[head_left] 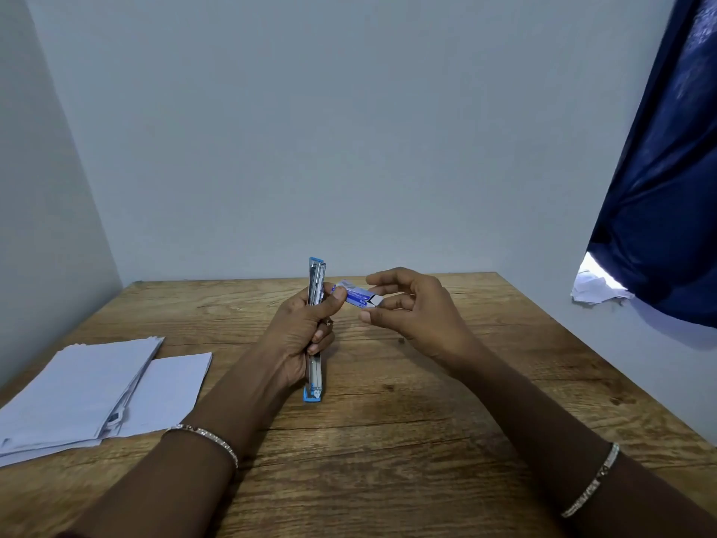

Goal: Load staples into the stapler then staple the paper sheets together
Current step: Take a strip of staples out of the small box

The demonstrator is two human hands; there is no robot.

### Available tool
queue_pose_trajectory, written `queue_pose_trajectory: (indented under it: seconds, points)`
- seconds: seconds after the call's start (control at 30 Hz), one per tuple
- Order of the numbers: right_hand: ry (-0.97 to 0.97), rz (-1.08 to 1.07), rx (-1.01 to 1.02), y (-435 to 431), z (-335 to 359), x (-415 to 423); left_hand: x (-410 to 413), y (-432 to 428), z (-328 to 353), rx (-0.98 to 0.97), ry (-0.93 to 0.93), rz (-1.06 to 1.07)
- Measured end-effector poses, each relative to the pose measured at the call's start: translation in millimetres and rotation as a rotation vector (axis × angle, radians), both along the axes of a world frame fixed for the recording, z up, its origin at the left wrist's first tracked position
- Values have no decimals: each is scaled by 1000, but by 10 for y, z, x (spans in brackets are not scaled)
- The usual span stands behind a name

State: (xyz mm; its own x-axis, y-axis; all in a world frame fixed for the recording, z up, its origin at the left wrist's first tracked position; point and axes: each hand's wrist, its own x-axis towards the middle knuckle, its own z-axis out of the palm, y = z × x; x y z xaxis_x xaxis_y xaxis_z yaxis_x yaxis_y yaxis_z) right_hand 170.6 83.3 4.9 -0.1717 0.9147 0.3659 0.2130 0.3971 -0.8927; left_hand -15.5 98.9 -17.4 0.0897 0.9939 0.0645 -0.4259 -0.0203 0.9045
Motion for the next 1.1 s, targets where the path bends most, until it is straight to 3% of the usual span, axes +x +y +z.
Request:
queue_pose_trajectory:
  seconds: [0.23, 0.73, 0.93, 1.1]
  points:
    - [4, -139, 85, -20, 1, -35, 20, -12, 23, -13, -47, -7]
    - [-48, -143, 119, -4, -35, -40, -5, 37, 20, -29, -39, 49]
    - [-344, -172, 340, 27, -39, 21, -12, 37, 9, 5, 50, 74]
    - [-573, -153, 382, 52, -61, 33, 16, -5, 13, 21, 171, 79]
